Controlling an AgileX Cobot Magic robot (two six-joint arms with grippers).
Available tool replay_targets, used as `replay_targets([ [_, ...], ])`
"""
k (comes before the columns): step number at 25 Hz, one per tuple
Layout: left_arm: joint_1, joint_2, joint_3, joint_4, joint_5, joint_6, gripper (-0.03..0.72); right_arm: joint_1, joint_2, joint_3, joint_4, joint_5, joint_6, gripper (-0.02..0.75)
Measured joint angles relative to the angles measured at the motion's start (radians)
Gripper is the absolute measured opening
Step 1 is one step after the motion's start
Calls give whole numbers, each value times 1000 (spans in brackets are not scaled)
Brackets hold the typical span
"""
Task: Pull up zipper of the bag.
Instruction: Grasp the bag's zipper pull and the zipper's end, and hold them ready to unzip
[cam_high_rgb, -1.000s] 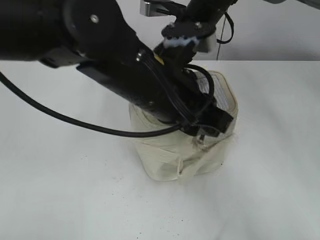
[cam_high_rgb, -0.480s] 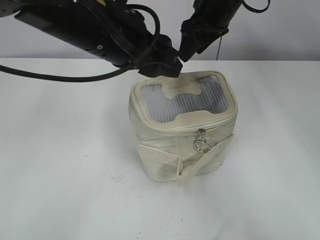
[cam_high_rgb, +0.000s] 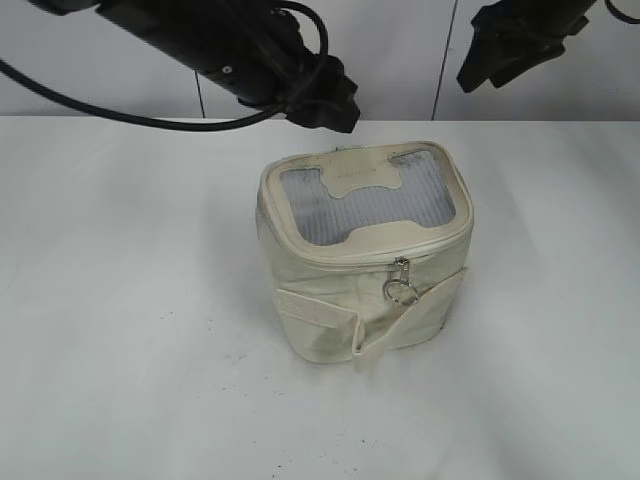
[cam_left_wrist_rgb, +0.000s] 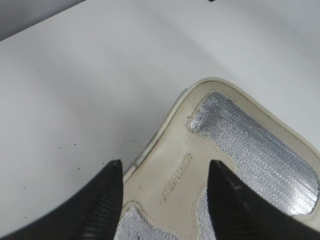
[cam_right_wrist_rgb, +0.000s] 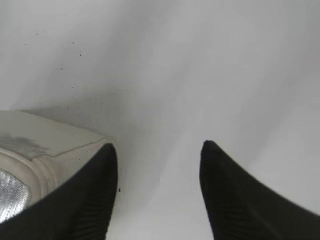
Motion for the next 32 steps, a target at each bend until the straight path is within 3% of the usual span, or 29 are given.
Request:
replay_targets([
  [4,1,109,-141,0,91,12,428,-37,-40,48,3,-3,6,394],
  [11,1,260,-366,-11,225,45,447,-57,-171,286,9,-4,-38,391],
  [24,4,420,-497,-101,322,135,452,-58,-349,646,25,-4,-74,391],
  [27,6,424,-497,-135,344,181,364,-58,-379,743,43,-17,-76,389],
  [28,6,424,-497,-146,353,196,302,-58,-392,772,48,-17,-77,384],
  [30,12,426,-497,-174,376,227,108,-58,-424,843,62,-19,-79,372],
  [32,15,426,-497,-191,401,262,43,-58,-457,901,74,-51,-83,363],
])
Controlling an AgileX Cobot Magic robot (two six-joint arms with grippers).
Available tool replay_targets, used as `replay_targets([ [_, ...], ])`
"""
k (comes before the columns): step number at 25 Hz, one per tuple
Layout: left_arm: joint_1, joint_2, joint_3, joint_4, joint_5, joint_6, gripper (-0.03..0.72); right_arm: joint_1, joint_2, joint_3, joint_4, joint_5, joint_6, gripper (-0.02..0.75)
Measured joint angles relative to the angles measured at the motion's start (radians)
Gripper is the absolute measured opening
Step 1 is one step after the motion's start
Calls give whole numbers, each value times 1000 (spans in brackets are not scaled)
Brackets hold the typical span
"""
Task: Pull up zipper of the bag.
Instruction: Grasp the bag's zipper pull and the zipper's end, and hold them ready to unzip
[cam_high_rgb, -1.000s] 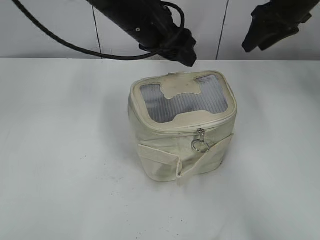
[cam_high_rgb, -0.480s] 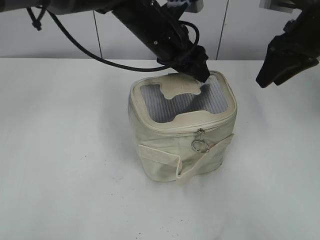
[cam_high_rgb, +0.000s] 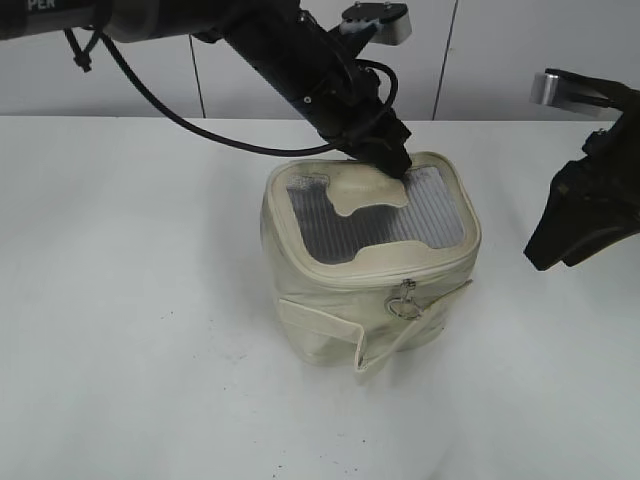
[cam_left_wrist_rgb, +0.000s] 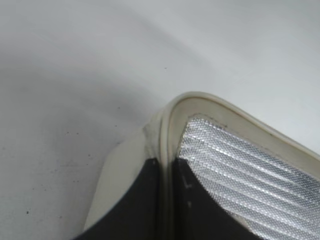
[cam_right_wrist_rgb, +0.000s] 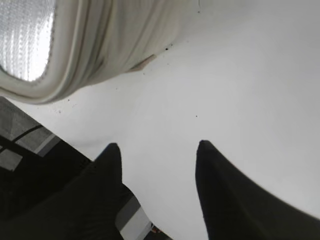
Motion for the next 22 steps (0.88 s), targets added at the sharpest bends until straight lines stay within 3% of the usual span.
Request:
replay_targets([
  [8,1,2,-9,-126,164,215,41,0,-75,171,24,-210,-10,356],
  [22,-5,14,-9,-125,88,231,40,0,-58,192,261,-304,-394,356],
])
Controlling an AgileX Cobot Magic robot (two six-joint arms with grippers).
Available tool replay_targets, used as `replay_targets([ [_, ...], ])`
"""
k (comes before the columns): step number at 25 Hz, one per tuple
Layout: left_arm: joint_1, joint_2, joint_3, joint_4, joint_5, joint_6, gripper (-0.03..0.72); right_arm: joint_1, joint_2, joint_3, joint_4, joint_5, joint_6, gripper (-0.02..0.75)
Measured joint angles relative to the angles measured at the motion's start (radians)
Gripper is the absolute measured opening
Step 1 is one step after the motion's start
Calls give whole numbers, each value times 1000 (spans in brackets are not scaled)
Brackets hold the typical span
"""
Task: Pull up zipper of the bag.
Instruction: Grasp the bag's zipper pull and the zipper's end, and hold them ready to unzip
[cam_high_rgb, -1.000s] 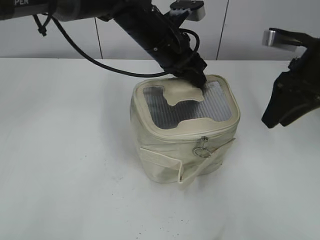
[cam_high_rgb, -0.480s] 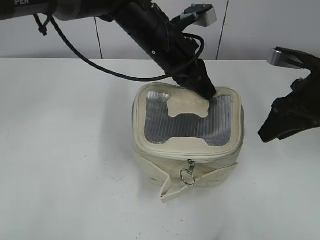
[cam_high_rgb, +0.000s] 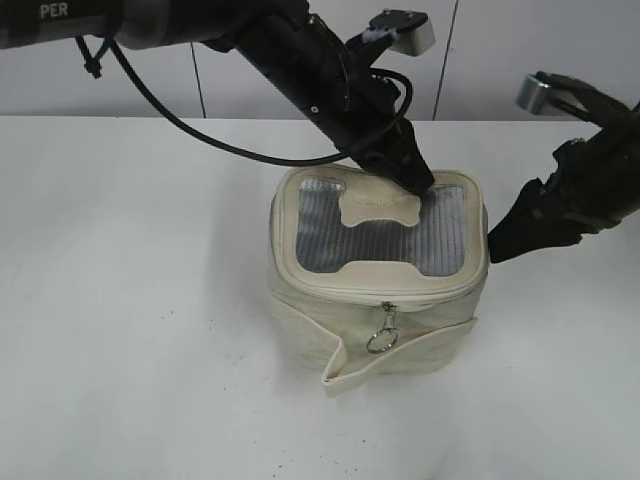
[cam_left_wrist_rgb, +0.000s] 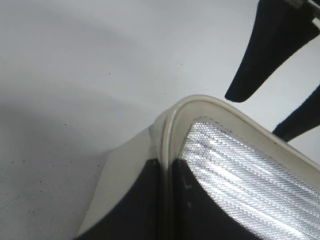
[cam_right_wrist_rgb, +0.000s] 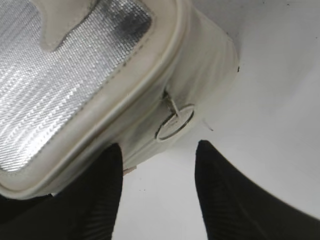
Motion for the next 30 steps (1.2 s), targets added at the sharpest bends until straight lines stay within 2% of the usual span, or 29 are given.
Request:
replay_targets([
  [5,0,1,0,-1,-2,0,39,0,82,0,37,-58,-101,356],
  [9,0,1,0,-1,-5,0,39,0,106,0,125,-118,-227,340],
  [11,0,1,0,-1,-7,0,39,0,109,0,158,-146,-256,274],
  [14,0,1,0,-2,-8,0,39,0,109,0,184,-155,-262,65],
  [17,0,1,0,-2,-8,-8,39,0,105,0,178,-113,-224,-5],
  [22,0,1,1,4,-21,-66,38,0,43,0,52,-18,-46,-15],
  [30,-3,1,4,11,-45,-140,38,0,-62,1,-37,86,108,-15],
])
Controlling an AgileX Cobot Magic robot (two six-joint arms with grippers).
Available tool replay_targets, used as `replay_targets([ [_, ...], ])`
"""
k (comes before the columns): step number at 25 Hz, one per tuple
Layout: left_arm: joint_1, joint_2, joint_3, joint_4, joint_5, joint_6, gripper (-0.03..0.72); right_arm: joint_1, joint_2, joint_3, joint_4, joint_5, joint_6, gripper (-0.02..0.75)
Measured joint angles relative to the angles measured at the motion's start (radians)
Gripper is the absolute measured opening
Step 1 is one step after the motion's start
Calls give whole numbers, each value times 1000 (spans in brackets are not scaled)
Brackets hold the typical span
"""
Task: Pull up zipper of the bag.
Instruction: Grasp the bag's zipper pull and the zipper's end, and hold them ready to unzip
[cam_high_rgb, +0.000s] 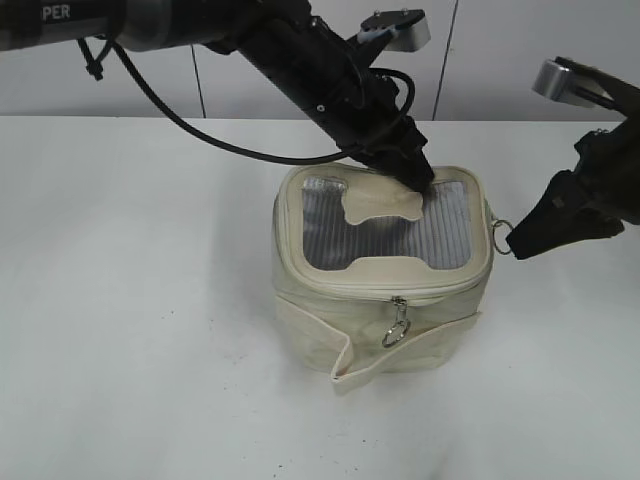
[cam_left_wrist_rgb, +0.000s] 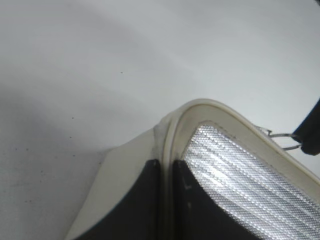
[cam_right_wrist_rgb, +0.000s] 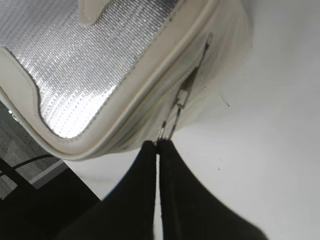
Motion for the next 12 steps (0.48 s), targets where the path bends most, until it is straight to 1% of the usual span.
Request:
replay_targets([
  [9,-2,0,2,2,-9,-16,38,3,-65,85,-19,1,27,-15],
  [12,-2,0,3,4,-16,-20,38,29,-90,121,-29,10,29,-15],
])
